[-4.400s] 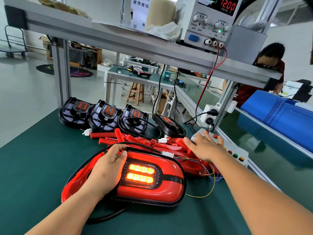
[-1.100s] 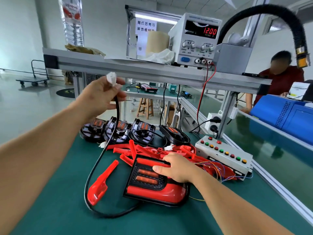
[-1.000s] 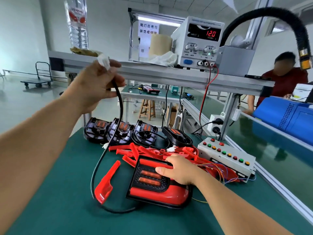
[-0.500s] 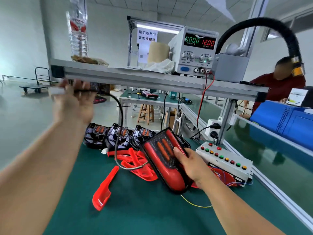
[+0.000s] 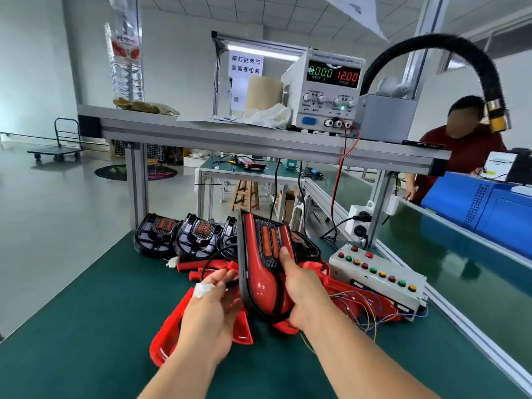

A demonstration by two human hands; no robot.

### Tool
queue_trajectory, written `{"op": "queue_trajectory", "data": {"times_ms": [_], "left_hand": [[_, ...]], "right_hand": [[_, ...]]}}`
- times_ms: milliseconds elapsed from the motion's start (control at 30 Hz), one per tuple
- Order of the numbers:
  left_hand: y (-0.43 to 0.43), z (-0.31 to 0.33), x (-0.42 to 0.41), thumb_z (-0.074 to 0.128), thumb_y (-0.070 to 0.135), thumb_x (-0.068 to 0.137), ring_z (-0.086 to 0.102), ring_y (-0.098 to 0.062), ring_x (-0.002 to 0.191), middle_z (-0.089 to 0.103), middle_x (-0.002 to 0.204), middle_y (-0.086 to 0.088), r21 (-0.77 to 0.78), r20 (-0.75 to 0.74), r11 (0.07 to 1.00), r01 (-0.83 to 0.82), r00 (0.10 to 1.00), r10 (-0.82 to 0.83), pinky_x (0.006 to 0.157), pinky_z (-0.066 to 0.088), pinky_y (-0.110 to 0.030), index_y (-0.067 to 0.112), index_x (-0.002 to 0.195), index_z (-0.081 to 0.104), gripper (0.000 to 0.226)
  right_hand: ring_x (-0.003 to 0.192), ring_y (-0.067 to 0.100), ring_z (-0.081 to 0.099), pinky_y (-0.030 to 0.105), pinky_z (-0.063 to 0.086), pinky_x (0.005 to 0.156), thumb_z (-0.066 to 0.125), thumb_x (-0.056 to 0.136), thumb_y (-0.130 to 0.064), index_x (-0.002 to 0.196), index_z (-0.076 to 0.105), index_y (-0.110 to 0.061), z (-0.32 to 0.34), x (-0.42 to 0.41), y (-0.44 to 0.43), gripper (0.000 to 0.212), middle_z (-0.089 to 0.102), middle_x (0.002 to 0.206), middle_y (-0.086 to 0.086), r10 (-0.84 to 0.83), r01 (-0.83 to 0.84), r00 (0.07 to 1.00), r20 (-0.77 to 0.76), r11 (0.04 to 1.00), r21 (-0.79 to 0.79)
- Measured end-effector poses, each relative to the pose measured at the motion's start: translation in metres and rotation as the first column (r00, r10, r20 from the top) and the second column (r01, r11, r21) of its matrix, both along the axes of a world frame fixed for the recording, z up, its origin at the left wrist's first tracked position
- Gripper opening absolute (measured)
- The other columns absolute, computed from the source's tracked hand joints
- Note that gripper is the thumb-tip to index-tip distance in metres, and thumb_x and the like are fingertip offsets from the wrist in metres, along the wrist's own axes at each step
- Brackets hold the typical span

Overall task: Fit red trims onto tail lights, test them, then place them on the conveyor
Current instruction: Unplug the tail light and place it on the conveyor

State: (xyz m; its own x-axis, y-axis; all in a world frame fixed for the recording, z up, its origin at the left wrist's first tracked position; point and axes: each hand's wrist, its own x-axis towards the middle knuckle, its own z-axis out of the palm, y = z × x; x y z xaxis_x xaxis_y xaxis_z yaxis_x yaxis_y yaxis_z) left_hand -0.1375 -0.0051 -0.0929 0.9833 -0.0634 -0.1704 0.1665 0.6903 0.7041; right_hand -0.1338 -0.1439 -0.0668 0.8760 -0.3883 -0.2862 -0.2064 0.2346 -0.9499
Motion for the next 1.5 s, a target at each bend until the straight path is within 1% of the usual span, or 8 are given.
{"op": "queue_trajectory", "data": {"times_ms": [200,367,567,667,867,1067,1300,1500], "left_hand": [[0.018,0.005,-0.012,0.048,0.011,0.080,0.070,-0.026,0.079,0.072,0.099,-0.016,-0.114,0.157,0.951,0.286,0.951,-0.267,0.070,0.060,-0.038,0.007,0.101,0.074,0.033],[0.007,0.013,-0.010,0.066,0.018,0.089,0.074,-0.028,0.089,0.075,0.102,-0.015,0.143,0.143,0.983,0.119,0.980,-0.140,0.073,0.060,-0.040,0.008,0.129,0.058,0.042],[0.027,0.037,0.006,0.063,0.015,0.087,0.075,-0.025,0.080,0.076,0.097,-0.013,0.034,0.194,0.999,0.012,0.981,-0.018,0.062,0.060,-0.038,0.003,0.116,0.063,0.031],[0.046,0.062,0.015,0.055,0.022,0.094,0.075,-0.021,0.076,0.077,0.092,-0.010,-0.046,0.179,0.998,0.043,0.983,-0.034,0.057,0.061,-0.035,0.007,0.099,0.072,0.023],[0.074,0.116,0.015,0.061,0.025,0.084,0.074,-0.024,0.091,0.074,0.109,-0.012,-0.264,0.232,0.959,0.102,0.972,-0.040,0.067,0.062,-0.045,0.004,0.106,0.071,0.032],[0.074,0.129,-0.002,0.078,0.016,0.049,0.074,-0.029,0.088,0.074,0.104,-0.018,-0.394,0.258,0.889,0.233,0.956,-0.136,0.057,0.061,-0.044,-0.006,0.082,0.077,0.040],[0.046,0.101,-0.014,0.062,0.027,0.085,0.075,-0.032,0.078,0.074,0.098,-0.023,-0.420,0.098,0.870,0.258,0.966,-0.239,0.050,0.059,-0.044,-0.009,0.082,0.076,0.039],[0.004,0.070,-0.038,0.061,0.026,0.076,0.073,-0.038,0.084,0.070,0.108,-0.026,-0.268,0.027,0.879,0.395,0.915,-0.403,0.060,0.059,-0.055,-0.008,0.103,0.073,0.045]], "right_hand": [[0.135,0.037,0.041,0.053,0.035,0.111,0.056,0.085,-0.067,0.150,0.027,-0.008,-0.002,-0.004,0.016,0.092,0.040,0.150,0.014,-0.030,0.025,0.999,-0.041,0.994,-0.108],[0.140,0.034,0.036,0.050,0.033,0.113,0.052,0.084,-0.071,0.151,0.029,-0.010,0.001,-0.008,0.025,0.094,0.036,0.154,0.011,-0.024,0.013,0.999,-0.048,0.977,-0.212],[0.081,0.015,0.062,0.032,0.048,0.077,0.030,0.071,-0.086,0.097,0.071,-0.020,0.013,0.000,0.018,0.082,0.071,0.091,-0.002,0.092,-0.092,0.985,0.147,0.996,-0.009],[0.085,0.013,0.058,0.027,0.045,0.073,0.033,0.094,-0.065,0.119,0.060,-0.023,0.012,0.009,0.009,0.055,0.065,0.109,0.003,0.032,-0.034,0.986,0.165,0.999,0.012],[0.141,0.028,0.035,0.046,0.024,0.120,0.032,0.100,-0.057,0.156,0.017,-0.026,0.006,0.021,0.020,0.066,0.026,0.160,0.006,0.152,-0.156,0.975,0.162,0.988,0.010],[0.139,0.033,0.039,0.048,0.030,0.114,0.033,0.094,-0.065,0.154,0.024,-0.022,0.015,0.032,0.031,0.074,0.035,0.156,0.009,0.176,-0.223,0.956,0.236,0.956,0.190],[0.138,0.038,0.040,0.056,0.030,0.113,0.018,0.087,-0.081,0.153,0.016,-0.042,0.030,0.038,0.032,0.077,0.035,0.156,0.012,0.184,-0.328,0.919,0.348,0.847,0.419],[0.122,0.045,0.055,0.057,0.046,0.100,0.024,0.070,-0.093,0.139,0.051,-0.009,0.050,0.026,-0.009,0.112,0.056,0.134,0.027,0.142,-0.358,0.895,0.422,0.795,0.491]]}}
